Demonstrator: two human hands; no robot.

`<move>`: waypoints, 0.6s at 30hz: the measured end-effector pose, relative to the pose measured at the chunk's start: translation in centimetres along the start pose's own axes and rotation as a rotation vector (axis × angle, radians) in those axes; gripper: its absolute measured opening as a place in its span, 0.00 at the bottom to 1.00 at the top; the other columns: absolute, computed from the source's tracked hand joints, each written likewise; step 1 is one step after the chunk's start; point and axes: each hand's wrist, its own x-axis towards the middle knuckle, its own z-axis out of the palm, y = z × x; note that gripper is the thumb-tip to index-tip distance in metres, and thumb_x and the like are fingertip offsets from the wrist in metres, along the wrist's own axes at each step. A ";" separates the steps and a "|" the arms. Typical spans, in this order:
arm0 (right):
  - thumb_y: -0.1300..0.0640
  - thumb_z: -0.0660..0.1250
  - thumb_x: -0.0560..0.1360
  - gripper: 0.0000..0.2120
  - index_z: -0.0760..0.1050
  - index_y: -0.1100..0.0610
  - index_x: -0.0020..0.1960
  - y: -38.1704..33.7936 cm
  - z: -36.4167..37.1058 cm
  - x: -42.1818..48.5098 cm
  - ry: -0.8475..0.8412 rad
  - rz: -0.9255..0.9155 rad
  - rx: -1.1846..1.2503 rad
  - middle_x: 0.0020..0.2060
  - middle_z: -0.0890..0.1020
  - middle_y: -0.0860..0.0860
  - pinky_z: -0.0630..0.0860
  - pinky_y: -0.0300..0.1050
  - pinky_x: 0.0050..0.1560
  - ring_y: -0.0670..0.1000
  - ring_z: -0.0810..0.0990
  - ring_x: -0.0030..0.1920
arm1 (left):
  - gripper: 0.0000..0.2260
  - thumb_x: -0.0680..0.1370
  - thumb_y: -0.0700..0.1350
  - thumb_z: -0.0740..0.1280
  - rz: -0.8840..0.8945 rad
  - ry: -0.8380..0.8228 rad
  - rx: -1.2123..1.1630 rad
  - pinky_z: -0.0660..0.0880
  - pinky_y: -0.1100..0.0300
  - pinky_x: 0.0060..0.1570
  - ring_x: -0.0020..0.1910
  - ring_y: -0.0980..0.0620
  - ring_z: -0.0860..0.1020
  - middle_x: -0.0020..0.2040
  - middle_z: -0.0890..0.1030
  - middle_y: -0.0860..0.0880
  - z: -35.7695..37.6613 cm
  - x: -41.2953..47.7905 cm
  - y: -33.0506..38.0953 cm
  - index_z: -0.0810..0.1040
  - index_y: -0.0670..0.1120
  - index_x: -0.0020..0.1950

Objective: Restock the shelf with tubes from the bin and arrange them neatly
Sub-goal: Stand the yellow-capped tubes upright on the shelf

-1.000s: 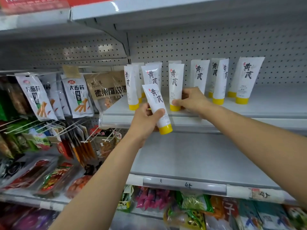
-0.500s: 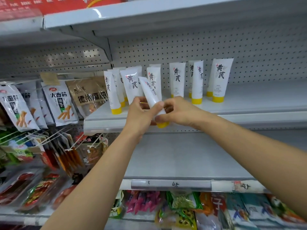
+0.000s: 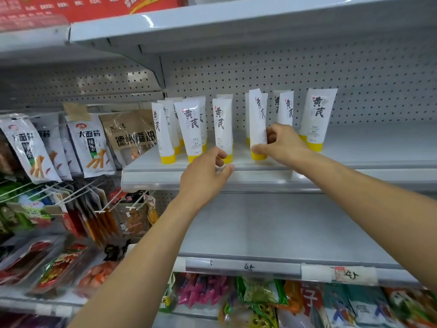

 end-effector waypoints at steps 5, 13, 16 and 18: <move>0.56 0.75 0.68 0.14 0.73 0.54 0.50 0.5 0.8 0.5 -0.002 0.024 -0.118 0.42 0.79 0.48 0.74 0.45 0.47 0.52 0.78 0.47 | 0.12 0.77 0.54 0.65 0.045 0.030 0.124 0.73 0.57 0.47 0.50 0.57 0.75 0.52 0.77 0.58 -0.3 -0.3 -0.5 0.74 0.54 0.60; 0.56 0.74 0.70 0.17 0.75 0.62 0.56 0.1 1.2 0.4 0.000 0.066 -0.176 0.50 0.82 0.56 0.77 0.55 0.57 0.56 0.79 0.52 | 0.12 0.78 0.54 0.65 0.037 0.014 0.123 0.75 0.55 0.49 0.52 0.55 0.76 0.53 0.78 0.57 -0.7 -0.3 -1.4 0.74 0.54 0.60; 0.56 0.74 0.69 0.18 0.75 0.62 0.56 0.0 1.5 0.5 0.012 0.101 -0.201 0.50 0.81 0.56 0.77 0.55 0.56 0.56 0.80 0.52 | 0.12 0.77 0.53 0.65 0.035 -0.005 0.109 0.76 0.54 0.49 0.52 0.54 0.76 0.52 0.78 0.57 -0.8 -0.3 -1.6 0.74 0.53 0.59; 0.56 0.73 0.68 0.17 0.75 0.61 0.54 0.2 1.6 0.3 0.024 0.114 -0.225 0.48 0.81 0.56 0.78 0.52 0.52 0.57 0.80 0.51 | 0.12 0.77 0.53 0.65 0.042 -0.012 0.105 0.75 0.54 0.49 0.51 0.54 0.76 0.52 0.77 0.57 -0.9 -0.5 -1.7 0.74 0.54 0.59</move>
